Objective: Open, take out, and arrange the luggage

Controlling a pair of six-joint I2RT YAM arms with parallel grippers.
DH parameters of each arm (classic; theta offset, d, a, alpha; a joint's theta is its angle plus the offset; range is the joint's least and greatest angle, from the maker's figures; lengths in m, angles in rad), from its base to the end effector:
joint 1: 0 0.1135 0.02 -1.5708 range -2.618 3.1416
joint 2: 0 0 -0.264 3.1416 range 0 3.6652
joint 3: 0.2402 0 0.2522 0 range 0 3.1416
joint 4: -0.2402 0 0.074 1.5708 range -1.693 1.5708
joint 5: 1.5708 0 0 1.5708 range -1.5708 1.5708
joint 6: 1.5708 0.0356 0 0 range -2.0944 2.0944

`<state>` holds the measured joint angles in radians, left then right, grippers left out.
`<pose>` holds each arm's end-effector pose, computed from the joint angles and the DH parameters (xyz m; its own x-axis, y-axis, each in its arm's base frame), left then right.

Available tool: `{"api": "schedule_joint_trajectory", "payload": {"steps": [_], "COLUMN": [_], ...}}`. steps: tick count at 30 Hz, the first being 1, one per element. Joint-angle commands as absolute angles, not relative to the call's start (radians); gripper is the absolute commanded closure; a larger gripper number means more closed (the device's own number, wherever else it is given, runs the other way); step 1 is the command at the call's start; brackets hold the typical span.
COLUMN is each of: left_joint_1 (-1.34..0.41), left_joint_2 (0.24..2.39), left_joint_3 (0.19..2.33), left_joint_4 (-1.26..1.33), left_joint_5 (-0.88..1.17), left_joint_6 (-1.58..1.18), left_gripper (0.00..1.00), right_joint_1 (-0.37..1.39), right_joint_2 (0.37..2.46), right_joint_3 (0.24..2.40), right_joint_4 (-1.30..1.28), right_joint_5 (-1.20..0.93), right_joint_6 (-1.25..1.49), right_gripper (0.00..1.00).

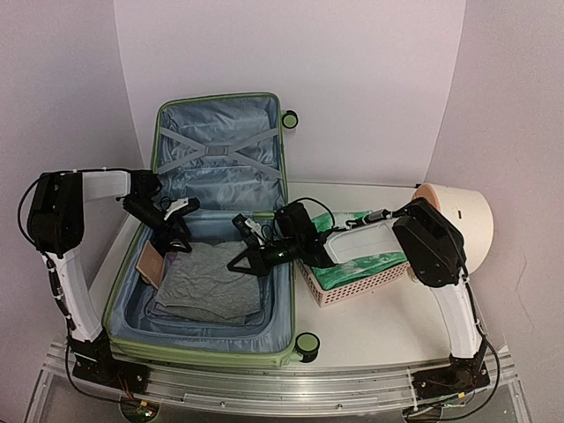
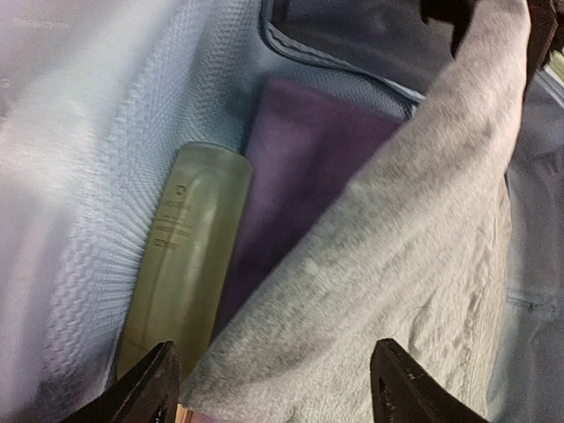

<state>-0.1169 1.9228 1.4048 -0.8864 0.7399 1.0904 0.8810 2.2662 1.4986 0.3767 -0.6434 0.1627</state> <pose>0.3648 -0.0670 0.1932 -0.2779 0.6921 -0.6662 0.9597 0.2309 -0.1604 0.3029 0.4007 0.1502 -0.3964 -0.2769 -0.8753 -0.9180 0.1278 0.3753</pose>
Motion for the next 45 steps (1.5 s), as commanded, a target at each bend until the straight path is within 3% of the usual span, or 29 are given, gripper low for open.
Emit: {"api": "schedule_joint_trajectory", "payload": {"steps": [1,9,15,16,17,18,19,33,45], "left_joint_1": [-0.121,-0.121,-0.123,-0.122,-0.122,-0.123,-0.123,-0.123,-0.221], "left_joint_2": [1.996,1.973,1.967,1.965,1.965,1.960,1.951,1.673,1.665], "left_joint_3": [1.469,1.410,1.416,1.414,1.414,1.413,1.416,1.583,1.888], "left_joint_4": [-1.022,-1.020,-1.011,-1.015,-1.015,-1.014,-1.009,-1.217,-1.336], "left_joint_5": [0.742,0.702,0.688,0.675,0.667,0.652,0.635,0.659,0.756], "left_joint_6": [1.264,1.343,1.329,1.333,1.334,1.330,1.313,1.089,0.963], "left_gripper": [0.32,0.43,0.70,0.83,0.86,0.98,1.00,1.00,1.00], "right_joint_1": [0.888,0.888,0.887,0.886,0.886,0.886,0.885,0.887,0.826], "right_joint_2": [2.205,2.208,2.203,2.200,2.197,2.191,2.186,2.010,1.921], "right_joint_3": [1.554,1.569,1.574,1.573,1.573,1.572,1.573,1.622,1.728], "right_joint_4": [0.296,0.293,0.291,0.290,0.290,0.288,0.286,0.065,-0.110], "right_joint_5": [-0.651,-0.647,-0.640,-0.632,-0.631,-0.621,-0.611,-0.411,-0.320], "right_joint_6": [0.102,0.100,0.100,0.100,0.100,0.105,0.115,0.208,0.264], "right_gripper": [1.00,1.00,1.00,1.00,1.00,1.00,1.00,1.00,1.00]}}
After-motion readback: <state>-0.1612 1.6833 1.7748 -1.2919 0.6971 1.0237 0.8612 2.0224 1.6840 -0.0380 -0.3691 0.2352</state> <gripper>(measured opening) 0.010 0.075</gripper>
